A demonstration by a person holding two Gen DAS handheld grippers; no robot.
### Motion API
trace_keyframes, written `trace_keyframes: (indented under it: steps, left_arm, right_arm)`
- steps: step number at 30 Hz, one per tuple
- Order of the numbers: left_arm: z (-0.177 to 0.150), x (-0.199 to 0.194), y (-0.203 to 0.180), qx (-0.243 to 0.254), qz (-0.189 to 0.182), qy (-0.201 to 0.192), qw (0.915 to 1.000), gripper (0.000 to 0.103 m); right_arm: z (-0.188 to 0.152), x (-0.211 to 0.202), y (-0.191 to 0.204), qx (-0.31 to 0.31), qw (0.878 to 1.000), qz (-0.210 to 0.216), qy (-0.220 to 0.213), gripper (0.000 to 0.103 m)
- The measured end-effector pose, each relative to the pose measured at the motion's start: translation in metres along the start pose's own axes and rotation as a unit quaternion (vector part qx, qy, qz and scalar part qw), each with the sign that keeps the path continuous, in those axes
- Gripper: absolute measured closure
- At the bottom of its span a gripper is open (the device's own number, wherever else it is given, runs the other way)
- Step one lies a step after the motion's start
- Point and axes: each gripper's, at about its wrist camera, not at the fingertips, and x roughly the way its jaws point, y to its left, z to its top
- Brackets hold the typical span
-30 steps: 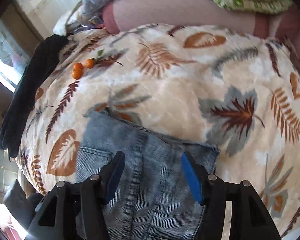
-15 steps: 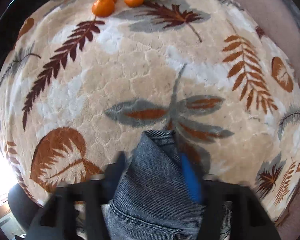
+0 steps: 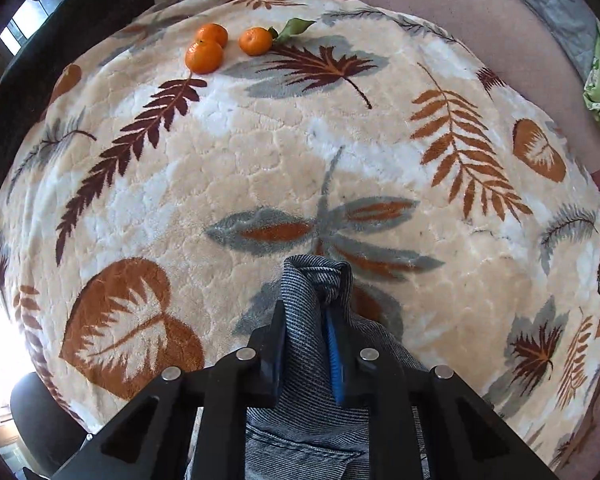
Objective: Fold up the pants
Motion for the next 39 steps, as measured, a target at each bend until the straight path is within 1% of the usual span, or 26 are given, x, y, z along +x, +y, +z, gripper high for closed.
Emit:
trace_keyframes:
  steps: [6,11,13,14,16,18,19,20,22,24,25,26,27,28,29,30,31,33,35,36,37,39]
  left_arm:
    - [-0.002,-0.002,-0.001,0.003,0.0,-0.001,1.0,0.016]
    - [-0.005,-0.005,-0.003,0.006,0.003,-0.005,1.0,0.016]
    - [-0.006,-0.006,-0.004,0.007,0.004,-0.006,0.9999,0.016]
    - [-0.007,-0.006,-0.005,0.008,0.005,-0.008,0.9999,0.016]
    - [-0.008,-0.008,-0.006,0.011,0.007,-0.01,0.9999,0.016]
    - [-0.009,-0.009,-0.006,0.013,0.012,-0.014,0.9997,0.016]
    - [-0.009,-0.01,-0.006,0.015,0.013,-0.016,0.9997,0.016]
    - [-0.01,-0.01,-0.006,0.015,0.011,-0.018,0.9997,0.016]
    - [-0.011,-0.014,-0.006,0.012,0.008,-0.023,0.9996,0.016]
    - [-0.011,-0.019,-0.006,0.01,0.001,-0.029,0.9995,0.016]
    - [-0.011,-0.021,-0.005,0.008,-0.001,-0.032,0.9994,0.016]
    - [-0.011,-0.024,-0.005,0.007,-0.001,-0.035,0.9994,0.016]
    - [-0.01,-0.028,-0.005,0.003,-0.004,-0.041,0.9991,0.016]
    - [-0.008,-0.032,-0.004,-0.002,-0.01,-0.048,0.9988,0.016]
    - [-0.005,-0.036,-0.003,-0.006,-0.013,-0.05,0.9987,0.016]
    - [-0.002,-0.039,-0.002,-0.01,-0.014,-0.047,0.9987,0.016]
    - [0.002,-0.043,0.001,-0.016,-0.018,-0.044,0.9988,0.016]
    - [0.008,-0.051,0.01,-0.03,-0.024,-0.045,0.9982,0.016]
    - [0.016,-0.052,0.021,-0.047,-0.027,-0.041,0.9977,0.016]
    - [0.02,-0.049,0.028,-0.056,-0.031,-0.032,0.9974,0.016]
    - [0.026,-0.044,0.035,-0.067,-0.037,-0.019,0.9969,0.016]
    - [0.034,-0.029,0.045,-0.088,-0.058,0.011,0.9943,0.016]
  right_arm:
    - [-0.005,-0.005,-0.002,0.015,1.0,0.001,-0.011,0.085]
    - [-0.004,-0.002,-0.019,0.059,0.998,0.011,-0.024,0.084]
    - [-0.003,-0.002,-0.027,0.082,0.996,0.018,-0.035,0.081]
    - [-0.004,-0.004,-0.032,0.094,0.994,0.019,-0.042,0.079]
    - [-0.005,-0.011,-0.042,0.118,0.991,0.012,-0.067,0.079]
    - [-0.007,-0.023,-0.06,0.154,0.983,-0.002,-0.104,0.079]
    - [-0.012,-0.029,-0.07,0.174,0.977,-0.003,-0.121,0.074]
    - [-0.017,-0.034,-0.078,0.189,0.973,0.005,-0.131,0.074]
    - [-0.032,-0.042,-0.085,0.197,0.97,0.043,-0.137,0.074]
    - [-0.051,-0.048,-0.08,0.182,0.97,0.09,-0.134,0.072]
    - [-0.063,-0.049,-0.075,0.172,0.97,0.112,-0.133,0.068]
    - [-0.076,-0.049,-0.071,0.165,0.969,0.128,-0.13,0.058]
    - [-0.09,-0.044,-0.069,0.162,0.971,0.128,-0.124,0.051]
    - [-0.102,-0.035,-0.07,0.161,0.973,0.117,-0.113,0.035]
    - [-0.111,-0.024,-0.076,0.164,0.976,0.104,-0.099,0.033]
    - [-0.123,-0.016,-0.084,0.174,0.975,0.108,-0.089,0.033]
    - [-0.132,-0.014,-0.093,0.191,0.97,0.122,-0.088,0.033]
    - [-0.152,-0.031,-0.109,0.208,0.957,0.156,-0.127,0.033]
    - [-0.171,-0.051,-0.124,0.223,0.95,0.151,-0.161,0.031]
    - [-0.181,-0.056,-0.136,0.235,0.944,0.157,-0.172,0.029]
    - [-0.189,-0.057,-0.148,0.25,0.938,0.166,-0.173,0.024]
    - [-0.207,-0.049,-0.173,0.282,0.929,0.176,-0.16,0.024]
